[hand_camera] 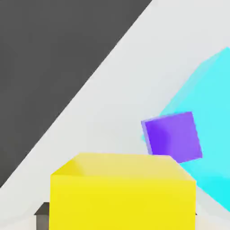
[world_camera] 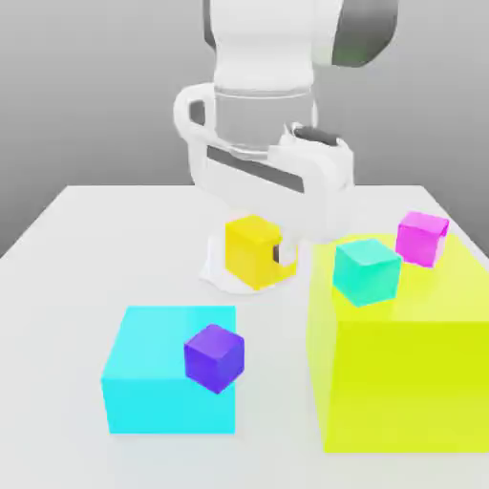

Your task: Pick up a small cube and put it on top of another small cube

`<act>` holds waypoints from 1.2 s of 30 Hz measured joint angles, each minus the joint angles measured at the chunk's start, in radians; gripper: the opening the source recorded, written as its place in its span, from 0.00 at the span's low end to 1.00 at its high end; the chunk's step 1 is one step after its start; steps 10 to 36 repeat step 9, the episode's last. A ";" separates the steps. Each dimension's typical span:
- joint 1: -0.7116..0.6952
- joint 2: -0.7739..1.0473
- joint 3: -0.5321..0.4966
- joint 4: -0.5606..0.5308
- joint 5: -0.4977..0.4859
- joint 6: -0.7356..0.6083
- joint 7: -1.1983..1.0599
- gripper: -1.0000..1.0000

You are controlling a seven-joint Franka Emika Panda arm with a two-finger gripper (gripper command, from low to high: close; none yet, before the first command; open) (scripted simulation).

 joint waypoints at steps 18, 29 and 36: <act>0.064 -0.017 0.084 -0.085 0.042 0.069 0.063 1.00; 0.064 -0.017 0.084 -0.085 0.042 0.069 0.063 1.00; 0.064 -0.017 0.084 -0.085 0.042 0.069 0.063 1.00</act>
